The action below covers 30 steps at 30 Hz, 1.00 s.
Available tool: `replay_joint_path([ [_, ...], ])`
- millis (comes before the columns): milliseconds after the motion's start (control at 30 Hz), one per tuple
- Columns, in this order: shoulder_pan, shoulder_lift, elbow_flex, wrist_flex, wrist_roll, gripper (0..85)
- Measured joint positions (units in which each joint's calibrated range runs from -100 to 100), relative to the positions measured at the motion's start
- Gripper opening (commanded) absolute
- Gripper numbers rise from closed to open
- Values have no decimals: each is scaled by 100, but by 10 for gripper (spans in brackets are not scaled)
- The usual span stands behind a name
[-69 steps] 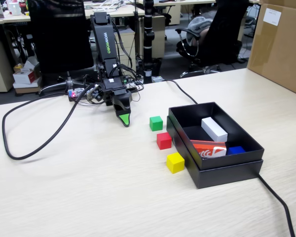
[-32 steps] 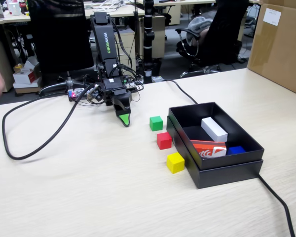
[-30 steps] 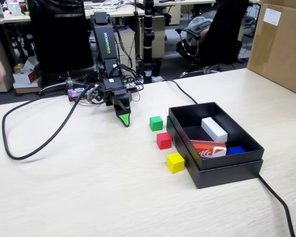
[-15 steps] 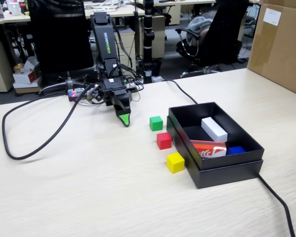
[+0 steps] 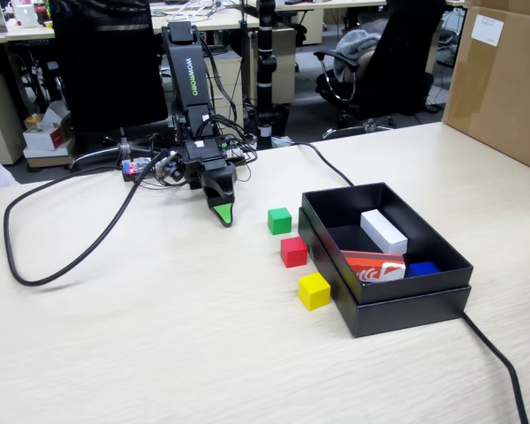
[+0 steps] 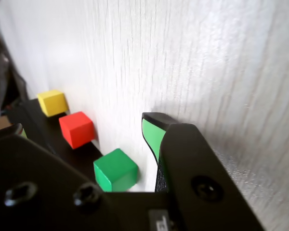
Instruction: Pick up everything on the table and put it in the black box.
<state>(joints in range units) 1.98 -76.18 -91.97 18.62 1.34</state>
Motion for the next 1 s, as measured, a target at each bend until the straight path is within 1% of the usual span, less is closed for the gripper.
replay_joint_path([
  [167, -63, -401, 968, -1796, 29, 484],
  [333, 0, -751, 2337, -4313, 259, 481],
  [400, 112, -790, 2857, -5079, 347, 475],
  [433, 200, -816, 3122, -5629, 440, 473],
  [500, 342, -816, 3277, -6078, 523, 475],
  [567, 518, -816, 3496, -6434, 591, 475],
  [600, 625, -816, 3587, -6581, 694, 475],
  [633, 664, -816, 3606, -6628, 733, 475],
  [800, 889, -660, 4208, -6643, 908, 475],
  [1000, 1074, 194, 4865, -6643, 1079, 475],
])
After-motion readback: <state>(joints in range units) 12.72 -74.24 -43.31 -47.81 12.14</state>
